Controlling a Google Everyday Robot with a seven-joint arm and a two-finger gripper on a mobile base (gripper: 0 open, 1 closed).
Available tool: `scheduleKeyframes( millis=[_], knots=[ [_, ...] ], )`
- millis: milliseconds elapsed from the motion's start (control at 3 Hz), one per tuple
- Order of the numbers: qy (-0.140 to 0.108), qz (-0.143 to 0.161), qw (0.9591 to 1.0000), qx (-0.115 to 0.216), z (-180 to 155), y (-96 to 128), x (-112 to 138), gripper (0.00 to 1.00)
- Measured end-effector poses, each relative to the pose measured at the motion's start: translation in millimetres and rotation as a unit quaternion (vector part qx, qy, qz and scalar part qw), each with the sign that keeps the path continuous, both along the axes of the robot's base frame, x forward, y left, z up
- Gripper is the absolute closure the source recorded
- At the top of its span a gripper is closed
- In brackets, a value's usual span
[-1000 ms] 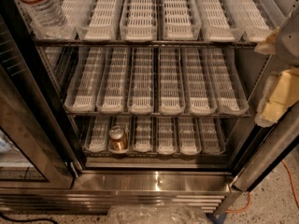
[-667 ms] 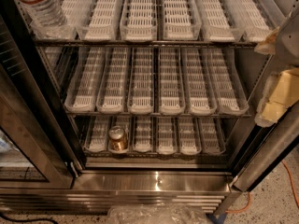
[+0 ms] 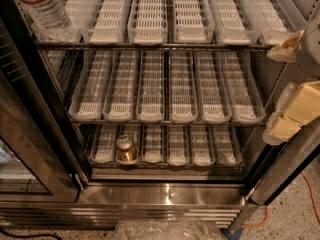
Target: Pick water bottle from top shelf of fridge
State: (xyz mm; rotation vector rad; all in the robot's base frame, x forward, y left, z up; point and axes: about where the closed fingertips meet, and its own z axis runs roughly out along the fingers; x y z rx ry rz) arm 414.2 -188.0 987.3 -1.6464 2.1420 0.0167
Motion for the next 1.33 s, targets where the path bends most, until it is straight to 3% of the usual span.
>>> scheduleKeyframes(
  millis=[333, 667, 1000, 1333],
  knots=[
    [-0.012, 0.021, 0.9971, 0.072, 9.8, 28.2, -15.8, 0.0],
    [-0.052, 0.059, 0.9863, 0.145, 28.8, 65.2, -22.1, 0.0],
    [-0.066, 0.122, 0.9623, 0.234, 69.1, 131.6, -28.9, 0.0],
    [-0.066, 0.122, 0.9623, 0.234, 69.1, 131.8, -28.7, 0.0]
  ],
)
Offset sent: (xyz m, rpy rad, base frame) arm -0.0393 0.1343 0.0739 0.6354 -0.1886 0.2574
